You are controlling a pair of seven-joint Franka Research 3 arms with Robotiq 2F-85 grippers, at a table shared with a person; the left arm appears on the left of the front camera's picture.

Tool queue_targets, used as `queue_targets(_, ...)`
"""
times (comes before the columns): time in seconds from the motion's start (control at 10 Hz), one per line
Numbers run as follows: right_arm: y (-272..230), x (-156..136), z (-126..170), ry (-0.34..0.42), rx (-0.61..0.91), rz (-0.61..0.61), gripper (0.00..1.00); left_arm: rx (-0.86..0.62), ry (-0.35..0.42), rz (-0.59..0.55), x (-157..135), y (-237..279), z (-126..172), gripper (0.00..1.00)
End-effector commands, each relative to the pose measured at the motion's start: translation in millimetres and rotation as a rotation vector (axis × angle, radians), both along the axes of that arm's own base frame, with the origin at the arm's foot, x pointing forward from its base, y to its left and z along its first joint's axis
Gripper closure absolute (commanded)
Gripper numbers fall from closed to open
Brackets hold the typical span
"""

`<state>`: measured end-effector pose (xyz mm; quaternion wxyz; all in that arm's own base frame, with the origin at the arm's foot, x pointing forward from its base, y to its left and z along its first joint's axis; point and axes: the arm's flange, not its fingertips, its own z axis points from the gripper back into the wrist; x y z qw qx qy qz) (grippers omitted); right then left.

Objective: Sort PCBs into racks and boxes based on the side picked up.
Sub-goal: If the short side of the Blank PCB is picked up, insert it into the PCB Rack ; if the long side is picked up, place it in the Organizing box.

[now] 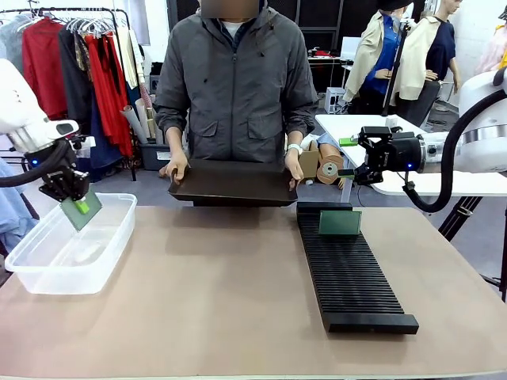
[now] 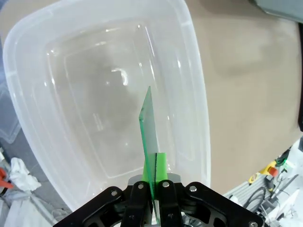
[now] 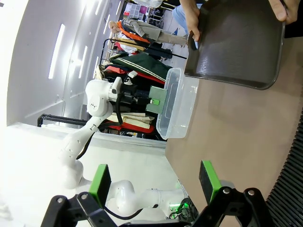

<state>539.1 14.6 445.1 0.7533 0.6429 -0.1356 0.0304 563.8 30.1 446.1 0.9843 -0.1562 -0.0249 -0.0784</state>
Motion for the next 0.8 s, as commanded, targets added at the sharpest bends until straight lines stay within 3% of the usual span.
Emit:
queue_targets(0.0, 0, 0, 2, 0.001, 0.001, -0.002, 0.0, -0.058, -0.05, -0.004, -1, 8, -19, 1.0)
queue_targets(0.7, 0, 0, 2, 0.001, 0.001, -0.002, 0.0, -0.142, -0.071, 0.042, -1, 26, -89, 1.0)
